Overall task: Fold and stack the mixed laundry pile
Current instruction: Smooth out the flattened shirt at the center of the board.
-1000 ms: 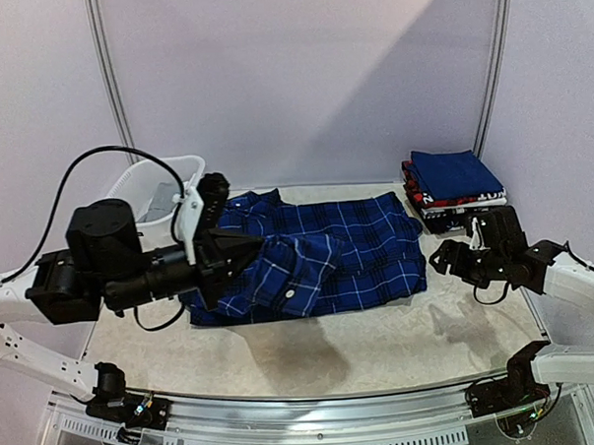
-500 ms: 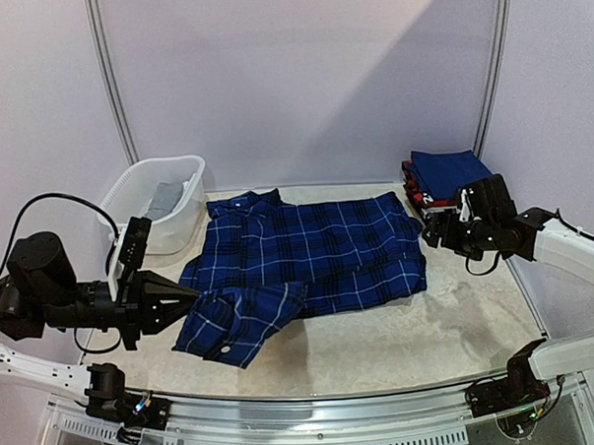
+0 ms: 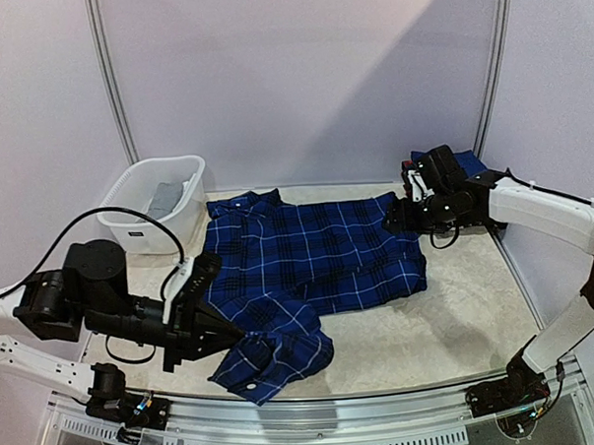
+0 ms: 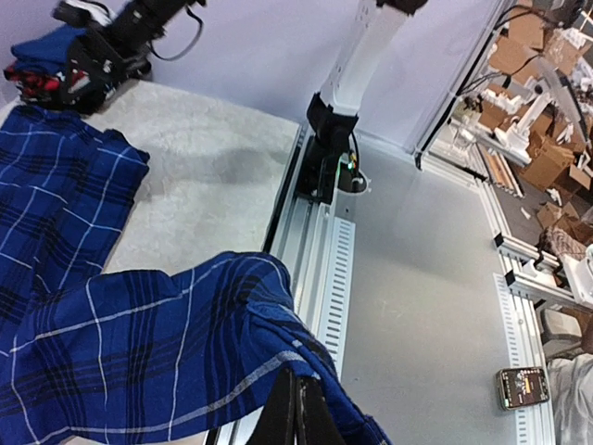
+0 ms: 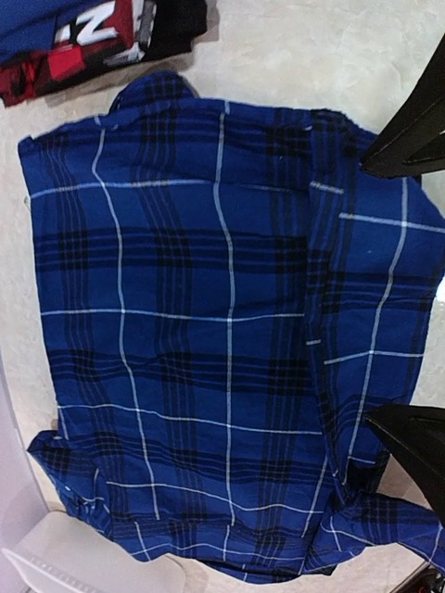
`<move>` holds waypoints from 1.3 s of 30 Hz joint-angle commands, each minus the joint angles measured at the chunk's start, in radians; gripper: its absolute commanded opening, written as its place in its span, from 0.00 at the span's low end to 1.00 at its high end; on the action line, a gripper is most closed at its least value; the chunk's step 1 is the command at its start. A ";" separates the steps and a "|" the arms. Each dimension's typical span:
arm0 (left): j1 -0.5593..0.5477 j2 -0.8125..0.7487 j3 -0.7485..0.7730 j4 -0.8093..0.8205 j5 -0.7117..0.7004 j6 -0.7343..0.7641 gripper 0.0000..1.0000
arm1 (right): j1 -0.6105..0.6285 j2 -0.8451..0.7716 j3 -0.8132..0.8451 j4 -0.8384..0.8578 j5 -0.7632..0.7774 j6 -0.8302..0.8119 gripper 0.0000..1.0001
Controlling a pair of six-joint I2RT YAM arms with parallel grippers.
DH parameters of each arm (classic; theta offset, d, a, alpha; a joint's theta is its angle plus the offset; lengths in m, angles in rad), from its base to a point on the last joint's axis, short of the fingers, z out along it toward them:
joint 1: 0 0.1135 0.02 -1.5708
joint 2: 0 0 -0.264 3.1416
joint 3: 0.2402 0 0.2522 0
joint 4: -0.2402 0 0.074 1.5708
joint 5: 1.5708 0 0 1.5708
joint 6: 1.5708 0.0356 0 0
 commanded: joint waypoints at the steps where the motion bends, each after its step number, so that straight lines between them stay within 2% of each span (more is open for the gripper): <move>1: -0.019 0.116 0.065 0.062 -0.027 -0.019 0.00 | 0.015 0.081 0.065 -0.048 -0.015 -0.044 0.85; 3: -0.019 0.206 0.100 0.085 -0.045 -0.034 0.00 | 0.016 0.082 0.058 -0.044 0.004 -0.041 0.85; 6: -0.019 0.362 0.203 0.071 0.062 -0.034 0.00 | 0.016 0.060 0.032 -0.023 0.011 -0.037 0.84; 10: -0.023 0.454 0.309 0.017 0.130 -0.007 0.00 | 0.017 0.070 0.040 -0.005 -0.081 -0.056 0.83; 14: -0.022 0.438 0.361 -0.001 0.176 0.017 0.00 | 0.023 0.139 0.078 0.015 -0.138 -0.071 0.80; 19: -0.021 0.400 0.411 -0.021 0.272 0.047 0.00 | 0.038 0.303 0.196 -0.040 -0.211 -0.116 0.75; 23: -0.022 0.362 0.412 -0.003 0.250 0.060 0.00 | 0.057 0.357 0.225 -0.054 -0.275 -0.195 0.76; 26: -0.022 0.355 0.422 -0.016 0.224 0.068 0.00 | 0.058 0.365 0.223 -0.053 -0.337 -0.318 0.80; 30: -0.021 0.348 0.429 -0.029 0.200 0.067 0.00 | 0.057 0.383 0.223 -0.048 -0.343 -0.498 0.89; 32: -0.021 0.345 0.427 -0.035 0.192 0.065 0.00 | 0.057 0.389 0.232 -0.054 -0.361 -0.568 0.90; 36: -0.022 0.334 0.418 -0.044 0.187 0.061 0.00 | 0.057 0.414 0.273 -0.092 -0.341 -0.584 0.89; 39: -0.022 0.316 0.410 -0.046 0.177 0.067 0.00 | 0.056 0.467 0.304 -0.134 -0.255 -0.543 0.87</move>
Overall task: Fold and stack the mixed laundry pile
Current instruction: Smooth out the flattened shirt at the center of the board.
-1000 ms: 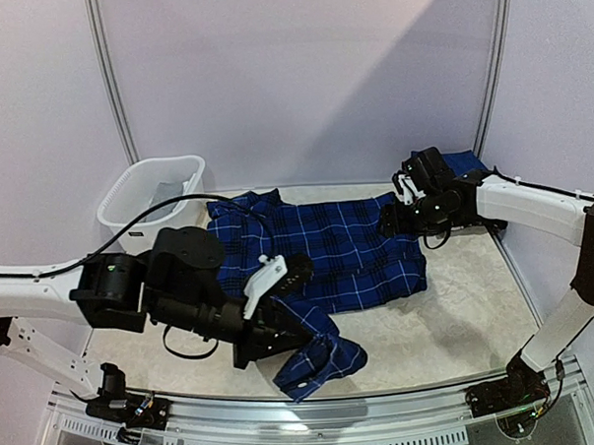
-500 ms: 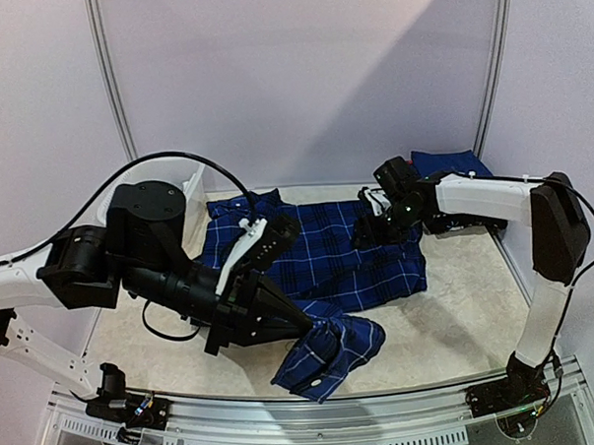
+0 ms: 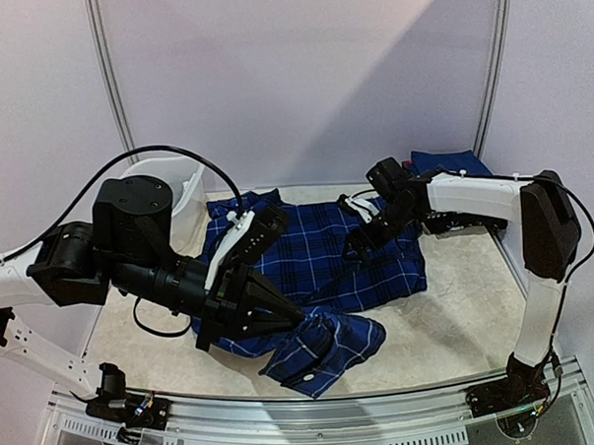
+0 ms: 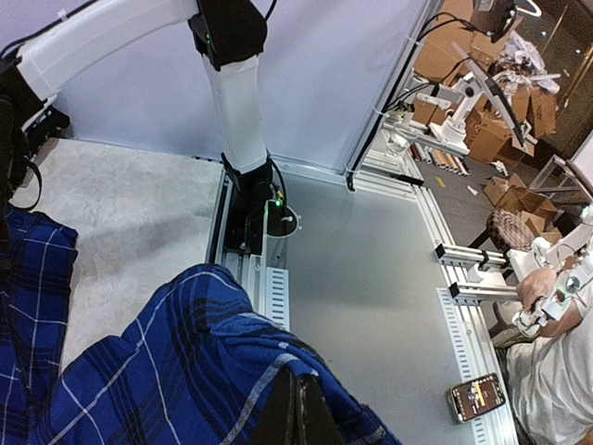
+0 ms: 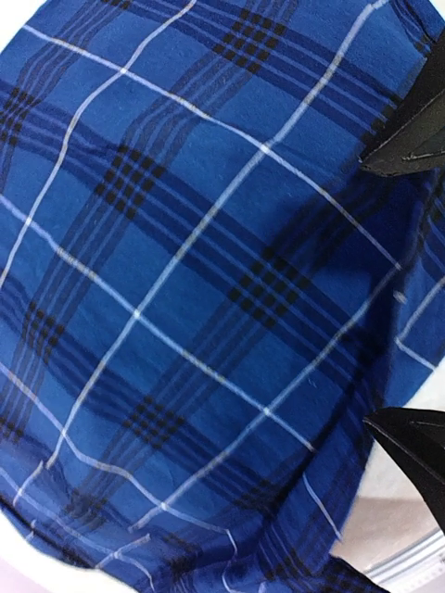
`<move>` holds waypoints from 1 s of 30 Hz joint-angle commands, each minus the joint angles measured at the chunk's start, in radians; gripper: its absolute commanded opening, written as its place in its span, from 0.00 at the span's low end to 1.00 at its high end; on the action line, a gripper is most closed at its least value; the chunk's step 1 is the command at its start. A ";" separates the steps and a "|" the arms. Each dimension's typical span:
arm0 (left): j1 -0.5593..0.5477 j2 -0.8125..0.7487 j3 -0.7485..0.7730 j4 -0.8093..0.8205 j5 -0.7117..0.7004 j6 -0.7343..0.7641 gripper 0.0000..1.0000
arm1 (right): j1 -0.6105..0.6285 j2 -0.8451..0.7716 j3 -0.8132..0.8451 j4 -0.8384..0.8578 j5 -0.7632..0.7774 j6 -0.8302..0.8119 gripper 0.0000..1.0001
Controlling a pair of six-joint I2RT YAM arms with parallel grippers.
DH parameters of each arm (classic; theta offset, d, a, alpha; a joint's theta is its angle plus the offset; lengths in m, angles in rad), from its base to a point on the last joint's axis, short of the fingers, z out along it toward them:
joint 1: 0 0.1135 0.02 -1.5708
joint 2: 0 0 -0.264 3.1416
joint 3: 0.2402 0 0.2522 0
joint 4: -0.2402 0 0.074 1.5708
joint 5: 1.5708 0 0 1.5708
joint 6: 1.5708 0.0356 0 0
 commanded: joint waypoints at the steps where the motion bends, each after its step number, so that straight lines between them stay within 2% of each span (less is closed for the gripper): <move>1: -0.017 -0.043 0.000 -0.022 -0.027 0.014 0.00 | 0.002 0.087 0.045 -0.072 0.095 -0.005 0.87; 4: -0.016 -0.058 -0.002 -0.037 -0.050 0.020 0.00 | 0.003 0.099 -0.010 -0.050 0.099 0.017 0.87; 8: -0.017 -0.078 -0.007 -0.046 -0.062 0.023 0.00 | 0.002 0.026 -0.074 0.009 0.049 0.015 0.88; 21: -0.017 -0.123 -0.042 -0.049 -0.094 0.025 0.00 | -0.040 -0.123 -0.129 0.020 -0.041 -0.067 0.91; 26: -0.014 -0.119 -0.041 -0.052 -0.104 0.030 0.00 | -0.042 -0.142 -0.178 0.078 0.068 -0.157 0.90; 30: -0.012 -0.113 -0.043 -0.055 -0.111 0.030 0.00 | -0.042 -0.143 -0.215 0.108 0.097 -0.252 0.89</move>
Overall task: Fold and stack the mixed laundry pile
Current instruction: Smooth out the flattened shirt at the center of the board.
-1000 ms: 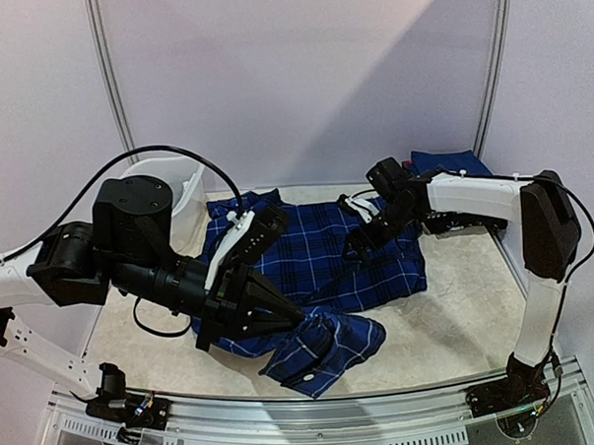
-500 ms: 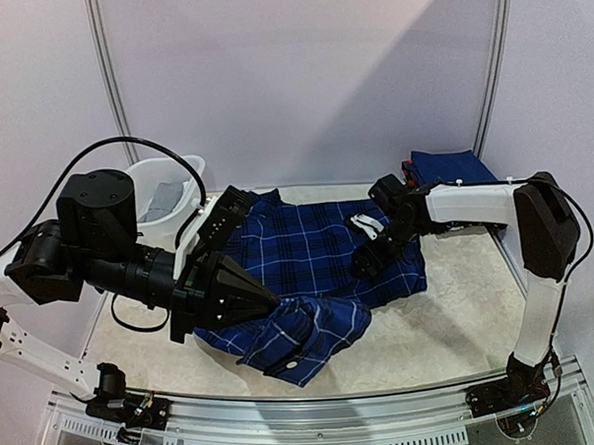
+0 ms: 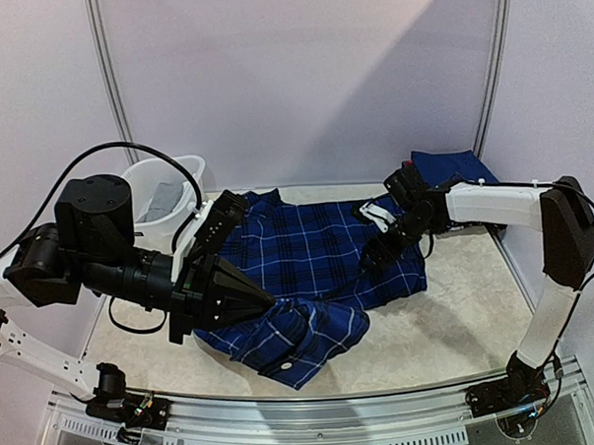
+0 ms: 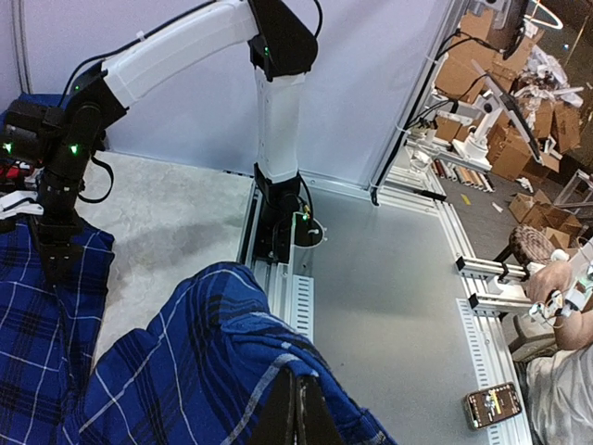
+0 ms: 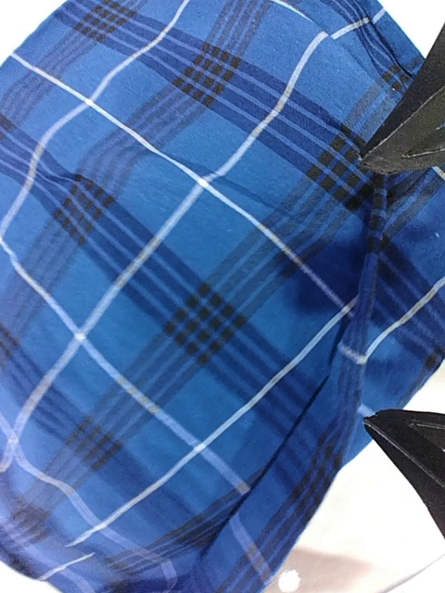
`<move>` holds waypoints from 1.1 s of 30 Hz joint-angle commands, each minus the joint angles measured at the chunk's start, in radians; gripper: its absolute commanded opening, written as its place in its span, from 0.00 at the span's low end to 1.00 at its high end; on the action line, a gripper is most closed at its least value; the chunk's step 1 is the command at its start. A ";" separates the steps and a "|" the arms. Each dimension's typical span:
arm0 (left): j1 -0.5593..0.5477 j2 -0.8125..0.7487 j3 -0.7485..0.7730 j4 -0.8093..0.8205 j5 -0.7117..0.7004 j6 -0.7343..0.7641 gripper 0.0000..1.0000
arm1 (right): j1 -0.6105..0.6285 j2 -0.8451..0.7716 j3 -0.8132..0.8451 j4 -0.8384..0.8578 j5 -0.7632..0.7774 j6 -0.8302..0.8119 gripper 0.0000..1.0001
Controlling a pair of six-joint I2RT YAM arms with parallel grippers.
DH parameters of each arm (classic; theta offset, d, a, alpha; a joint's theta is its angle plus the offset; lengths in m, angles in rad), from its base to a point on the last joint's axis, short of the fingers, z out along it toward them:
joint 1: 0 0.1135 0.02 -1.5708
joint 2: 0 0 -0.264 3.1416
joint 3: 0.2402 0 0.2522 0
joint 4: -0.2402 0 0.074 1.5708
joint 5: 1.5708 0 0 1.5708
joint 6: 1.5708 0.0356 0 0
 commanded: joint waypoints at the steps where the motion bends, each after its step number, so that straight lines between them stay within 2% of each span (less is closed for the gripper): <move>1: -0.011 0.002 -0.010 -0.015 -0.015 0.017 0.00 | -0.002 -0.019 -0.037 0.041 0.055 -0.143 0.90; 15: 0.000 0.021 -0.003 -0.015 -0.016 0.016 0.00 | -0.004 -0.015 -0.042 0.085 0.041 -0.376 0.92; 27: 0.011 0.009 -0.009 -0.022 -0.035 0.012 0.00 | -0.002 0.018 -0.012 0.048 0.055 -0.392 0.87; 33: 0.014 0.008 -0.009 -0.024 -0.040 0.009 0.00 | -0.002 0.027 -0.014 0.037 0.042 -0.377 0.80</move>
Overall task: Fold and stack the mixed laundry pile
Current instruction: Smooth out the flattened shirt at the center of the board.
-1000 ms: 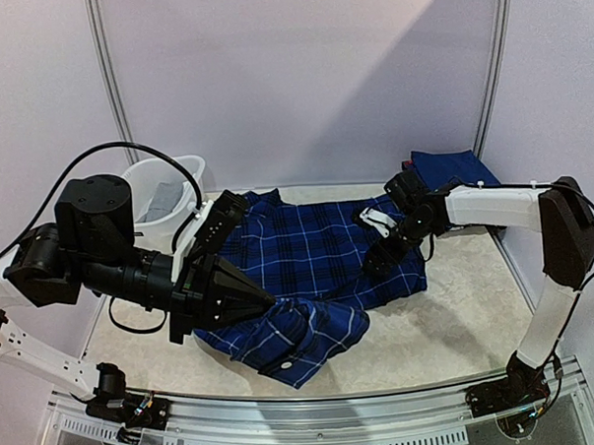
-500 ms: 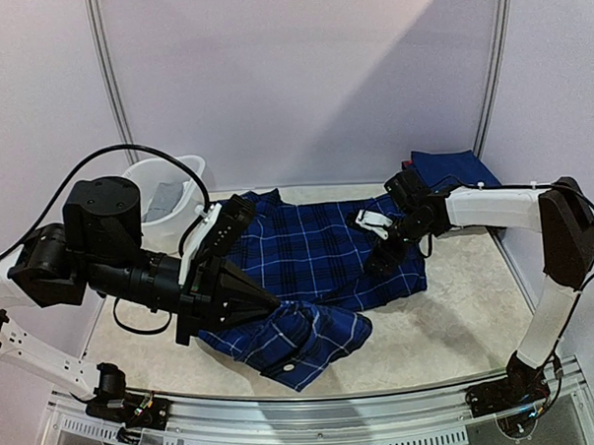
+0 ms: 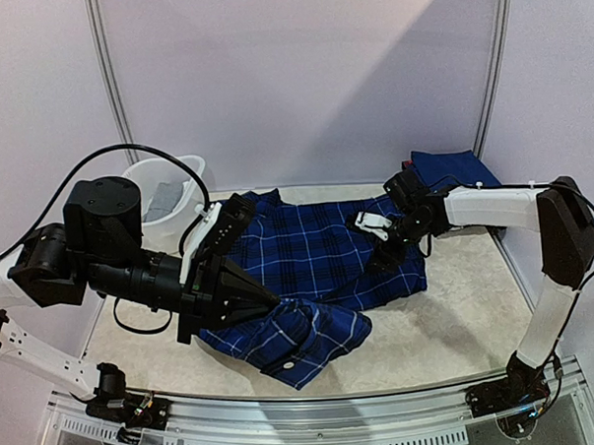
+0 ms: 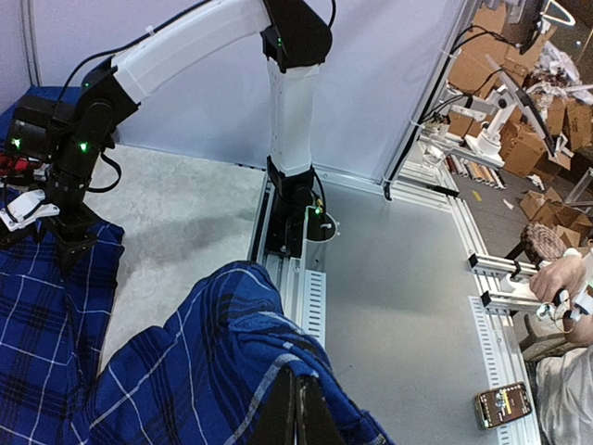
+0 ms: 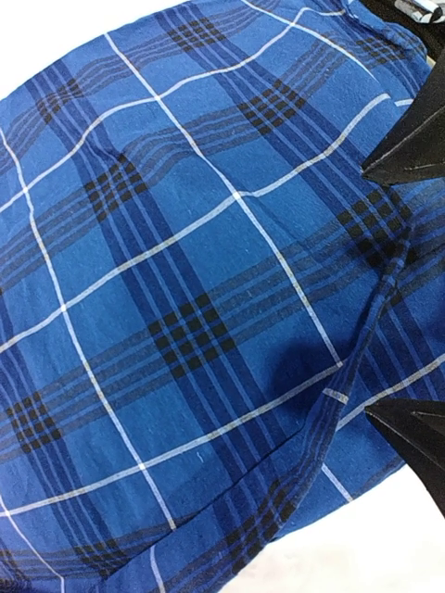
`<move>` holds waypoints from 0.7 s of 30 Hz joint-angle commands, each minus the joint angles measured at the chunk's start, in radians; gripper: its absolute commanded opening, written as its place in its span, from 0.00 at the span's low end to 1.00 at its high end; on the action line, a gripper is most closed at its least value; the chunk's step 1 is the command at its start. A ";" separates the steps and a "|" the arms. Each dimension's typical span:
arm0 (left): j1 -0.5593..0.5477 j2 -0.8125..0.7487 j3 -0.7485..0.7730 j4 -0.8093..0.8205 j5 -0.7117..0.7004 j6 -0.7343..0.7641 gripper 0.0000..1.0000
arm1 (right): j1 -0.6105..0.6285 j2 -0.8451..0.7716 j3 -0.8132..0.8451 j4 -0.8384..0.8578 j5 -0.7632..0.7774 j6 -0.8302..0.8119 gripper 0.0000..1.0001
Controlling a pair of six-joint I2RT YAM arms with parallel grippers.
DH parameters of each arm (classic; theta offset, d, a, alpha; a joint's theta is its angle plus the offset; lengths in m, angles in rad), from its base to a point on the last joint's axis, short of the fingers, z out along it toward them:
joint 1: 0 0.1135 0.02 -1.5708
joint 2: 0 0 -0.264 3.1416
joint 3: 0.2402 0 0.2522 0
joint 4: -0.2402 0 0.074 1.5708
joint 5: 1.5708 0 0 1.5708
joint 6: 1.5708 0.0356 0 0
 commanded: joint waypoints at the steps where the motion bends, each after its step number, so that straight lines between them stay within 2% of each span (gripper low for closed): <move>1: 0.007 -0.011 -0.009 -0.019 -0.012 -0.001 0.00 | -0.001 0.021 0.022 -0.024 -0.007 0.003 0.79; 7: 0.009 -0.015 -0.009 -0.022 -0.018 -0.004 0.00 | -0.007 0.035 0.012 -0.029 0.015 -0.005 0.80; 14: 0.011 -0.018 -0.010 -0.027 -0.026 -0.003 0.00 | -0.033 -0.043 -0.043 0.022 -0.049 -0.019 0.81; 21: 0.012 -0.012 -0.012 -0.027 -0.022 -0.004 0.00 | -0.030 0.070 0.023 -0.032 -0.026 -0.017 0.78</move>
